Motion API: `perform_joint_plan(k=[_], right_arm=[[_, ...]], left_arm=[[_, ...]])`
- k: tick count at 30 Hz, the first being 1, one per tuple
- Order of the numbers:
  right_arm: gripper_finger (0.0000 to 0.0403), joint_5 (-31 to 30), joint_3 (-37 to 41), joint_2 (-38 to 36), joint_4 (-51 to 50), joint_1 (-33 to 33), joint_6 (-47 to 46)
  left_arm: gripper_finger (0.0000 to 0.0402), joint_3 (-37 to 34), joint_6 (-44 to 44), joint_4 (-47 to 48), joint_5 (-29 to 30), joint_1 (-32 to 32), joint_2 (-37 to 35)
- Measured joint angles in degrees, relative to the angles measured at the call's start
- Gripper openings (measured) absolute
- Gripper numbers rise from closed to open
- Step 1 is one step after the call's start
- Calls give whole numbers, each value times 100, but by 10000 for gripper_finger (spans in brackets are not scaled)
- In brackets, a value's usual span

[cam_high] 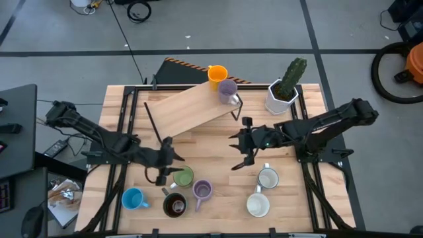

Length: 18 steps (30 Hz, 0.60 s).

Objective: Place coffee mugs
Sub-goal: Put the green mug on the shelf

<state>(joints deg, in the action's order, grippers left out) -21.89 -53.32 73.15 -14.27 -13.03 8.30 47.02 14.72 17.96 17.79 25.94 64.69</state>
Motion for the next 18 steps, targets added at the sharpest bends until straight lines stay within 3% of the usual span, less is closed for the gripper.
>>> perform_joint_plan(k=[7,11,18], right_arm=[[136,-699,209,-81,125,-152,-52],[136,-704,209,-68,141,-147,39],[136,-706,209,-68,139,-147,193]], left_arm=[[176,1294,991,1385,-615,72,996],[176,1960,1242,1946,-966,77,1505],[176,2782,1580,2773,-1042,362,2453]])
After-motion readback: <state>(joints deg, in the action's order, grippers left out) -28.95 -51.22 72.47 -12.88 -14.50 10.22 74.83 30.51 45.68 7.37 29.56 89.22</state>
